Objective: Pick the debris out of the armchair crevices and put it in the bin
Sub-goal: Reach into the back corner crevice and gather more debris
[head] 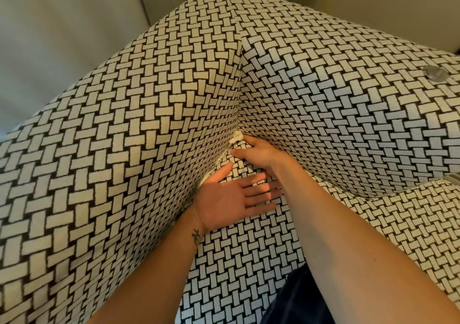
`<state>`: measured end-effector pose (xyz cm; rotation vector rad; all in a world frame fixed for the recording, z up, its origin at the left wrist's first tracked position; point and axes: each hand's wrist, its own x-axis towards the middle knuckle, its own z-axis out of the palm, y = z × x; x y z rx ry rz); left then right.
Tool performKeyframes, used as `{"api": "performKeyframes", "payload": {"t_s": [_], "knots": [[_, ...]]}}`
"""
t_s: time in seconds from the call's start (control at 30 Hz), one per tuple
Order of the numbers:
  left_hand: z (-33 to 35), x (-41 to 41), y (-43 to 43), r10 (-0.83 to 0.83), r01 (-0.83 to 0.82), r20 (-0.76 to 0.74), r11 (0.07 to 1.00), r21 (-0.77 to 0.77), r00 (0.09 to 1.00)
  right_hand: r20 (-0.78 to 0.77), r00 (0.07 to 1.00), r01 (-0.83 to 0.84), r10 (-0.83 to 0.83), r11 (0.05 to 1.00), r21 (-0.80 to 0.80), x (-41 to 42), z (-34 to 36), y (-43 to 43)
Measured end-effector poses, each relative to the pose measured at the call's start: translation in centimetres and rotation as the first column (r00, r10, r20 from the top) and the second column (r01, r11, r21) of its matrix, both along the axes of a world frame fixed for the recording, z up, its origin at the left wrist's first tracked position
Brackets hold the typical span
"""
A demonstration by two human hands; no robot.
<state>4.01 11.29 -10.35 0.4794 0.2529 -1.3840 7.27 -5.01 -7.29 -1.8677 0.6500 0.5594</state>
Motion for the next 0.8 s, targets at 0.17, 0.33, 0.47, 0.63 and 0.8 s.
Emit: {"api": "performKeyframes", "payload": {"t_s": [0.17, 0.33, 0.47, 0.63, 0.8], "knots": [[0.3, 0.0, -0.2, 0.005, -0.005, 0.017, 1.000, 0.011, 1.000, -0.106, 0.988, -0.118, 0.112, 0.992, -0.054, 2.3, 0.9, 1.1], [0.2, 0.0, -0.2, 0.007, -0.007, -0.019, 1.000, 0.001, 1.000, -0.096, 0.995, -0.028, 0.027, 1.000, -0.012, 2.1, 0.4, 1.1], [0.0, 0.1, -0.1, 0.010, -0.010, -0.016, 1.000, 0.003, 1.000, -0.028, 0.999, 0.016, -0.017, 1.000, -0.002, 0.8, 0.6, 0.9], [0.2, 0.0, -0.2, 0.032, -0.032, 0.009, 0.999, 0.029, 0.999, -0.002, 0.999, 0.053, -0.053, 0.998, -0.044, 1.4, -0.6, 1.3], [0.7, -0.3, -0.4, 0.039, -0.042, 0.034, 0.996, 0.077, 0.999, 0.020, 0.993, 0.118, -0.117, 0.991, -0.062, 2.0, -4.1, 0.4]]}}
